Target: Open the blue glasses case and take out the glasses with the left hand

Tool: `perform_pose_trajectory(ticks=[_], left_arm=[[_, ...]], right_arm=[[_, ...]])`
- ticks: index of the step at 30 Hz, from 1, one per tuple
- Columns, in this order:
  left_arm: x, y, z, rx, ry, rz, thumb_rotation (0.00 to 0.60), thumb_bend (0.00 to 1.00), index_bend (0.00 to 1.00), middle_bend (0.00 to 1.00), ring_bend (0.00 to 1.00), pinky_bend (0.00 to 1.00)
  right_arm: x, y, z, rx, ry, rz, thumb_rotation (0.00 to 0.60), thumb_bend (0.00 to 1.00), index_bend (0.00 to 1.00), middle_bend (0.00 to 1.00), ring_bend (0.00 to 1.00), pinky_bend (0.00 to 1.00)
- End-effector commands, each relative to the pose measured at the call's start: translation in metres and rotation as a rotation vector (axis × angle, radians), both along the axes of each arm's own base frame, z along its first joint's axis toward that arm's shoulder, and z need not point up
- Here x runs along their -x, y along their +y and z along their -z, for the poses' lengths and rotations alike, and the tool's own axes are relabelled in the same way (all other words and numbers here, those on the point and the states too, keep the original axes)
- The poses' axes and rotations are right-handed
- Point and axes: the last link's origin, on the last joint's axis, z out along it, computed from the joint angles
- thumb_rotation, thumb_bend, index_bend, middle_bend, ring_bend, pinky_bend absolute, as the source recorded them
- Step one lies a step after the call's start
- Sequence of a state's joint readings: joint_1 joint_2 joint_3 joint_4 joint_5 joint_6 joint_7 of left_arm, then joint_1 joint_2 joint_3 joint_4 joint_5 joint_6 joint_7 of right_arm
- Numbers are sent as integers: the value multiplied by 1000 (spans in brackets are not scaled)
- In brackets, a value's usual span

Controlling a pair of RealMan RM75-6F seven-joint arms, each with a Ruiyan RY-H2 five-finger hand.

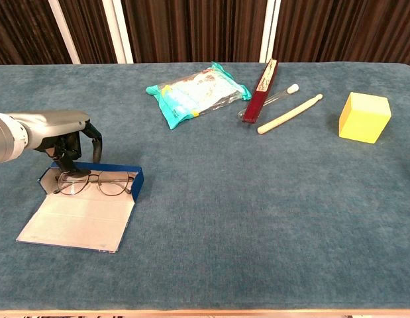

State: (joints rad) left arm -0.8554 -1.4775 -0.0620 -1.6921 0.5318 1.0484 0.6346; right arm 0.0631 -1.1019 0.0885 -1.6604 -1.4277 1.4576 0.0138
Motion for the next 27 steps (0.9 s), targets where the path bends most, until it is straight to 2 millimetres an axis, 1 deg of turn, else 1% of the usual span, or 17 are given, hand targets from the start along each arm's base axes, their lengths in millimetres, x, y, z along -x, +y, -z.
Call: perform_pose_trajectory(ticks=[1,11,16,22,27], left_arm=[[1,1,-1,-6,-2,-2,600,373,539,1000,965,959],[7,16,-14,-97,3,0,600,373,542,1000,965,959],[17,25,-22,-157,33,9,600,373,544,1000,965,959],[32,33,-32,-259,85,67,600,373,547,1000,965,959],[41,33,-36,-311,129,127,600,373,547,1000,965,959]], right_arm=[[0,0,0,0,-1,0,600,217,0,0,0,216],[0,0,0,0,-2,1,600,217,0,0,0,216],[0,0,0,2,-2,1,600,217,0,0,0,216],[0,0,0,1,-2,2,600,217,0,0,0,216],[0,0,0,0,-1,4,600,217,0,0,0,216]])
